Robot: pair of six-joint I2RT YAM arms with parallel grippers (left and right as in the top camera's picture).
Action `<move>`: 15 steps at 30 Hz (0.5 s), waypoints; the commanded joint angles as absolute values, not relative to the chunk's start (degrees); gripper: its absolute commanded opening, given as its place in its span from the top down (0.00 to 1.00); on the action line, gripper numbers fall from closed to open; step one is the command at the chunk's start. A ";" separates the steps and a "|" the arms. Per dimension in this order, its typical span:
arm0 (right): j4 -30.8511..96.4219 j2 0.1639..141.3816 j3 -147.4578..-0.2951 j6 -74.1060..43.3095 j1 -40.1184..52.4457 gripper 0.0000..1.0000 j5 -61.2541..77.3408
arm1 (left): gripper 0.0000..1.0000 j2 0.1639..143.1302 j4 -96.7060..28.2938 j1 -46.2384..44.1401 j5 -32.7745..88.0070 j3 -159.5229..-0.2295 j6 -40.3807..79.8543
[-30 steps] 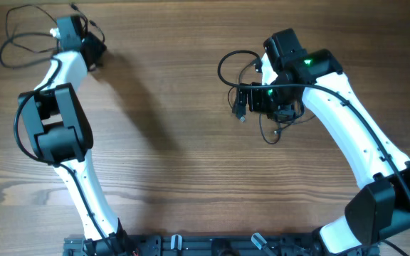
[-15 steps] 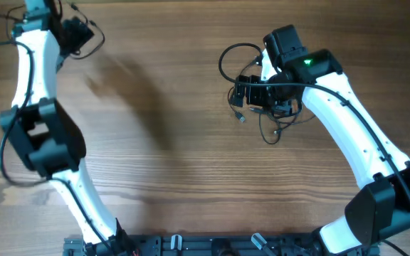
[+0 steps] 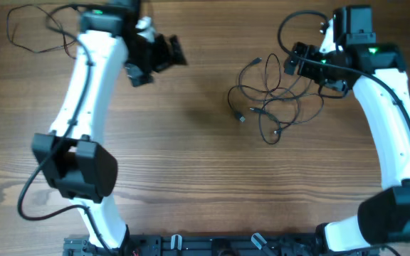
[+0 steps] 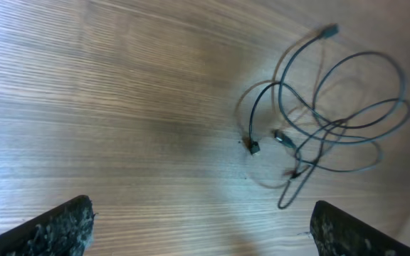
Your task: Untangle cables
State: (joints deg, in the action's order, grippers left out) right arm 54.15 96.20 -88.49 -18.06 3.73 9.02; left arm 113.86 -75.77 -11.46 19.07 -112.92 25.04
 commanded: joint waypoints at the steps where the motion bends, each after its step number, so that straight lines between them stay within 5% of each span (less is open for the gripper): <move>1: 48.42 103.33 -89.12 -6.85 4.64 0.00 12.14 | 0.00 114.45 -74.06 -13.78 13.96 -110.78 27.88; 5: 42.68 110.28 -89.12 -6.11 4.64 0.01 11.94 | 0.00 114.45 -74.13 -13.87 13.96 -110.78 27.90; 8: 40.21 115.74 -89.12 -6.02 4.64 0.10 11.92 | 0.00 114.45 -73.97 -13.89 13.89 -110.78 27.88; 10: 39.83 118.37 -89.12 -6.17 4.64 0.33 12.16 | 0.00 114.45 -73.71 -13.89 13.82 -110.76 27.88; 12: 41.23 119.04 -89.23 -7.68 4.64 0.83 12.16 | 0.00 114.45 -73.06 -13.89 13.82 -110.76 27.90; 13: 42.37 118.19 -89.82 -7.68 4.64 0.96 12.14 | 0.00 114.45 -72.82 -13.89 13.82 -110.76 27.90; 15: 46.50 114.91 -93.58 -7.75 4.64 0.95 12.21 | 0.00 114.45 -72.49 -13.89 13.87 -110.76 27.92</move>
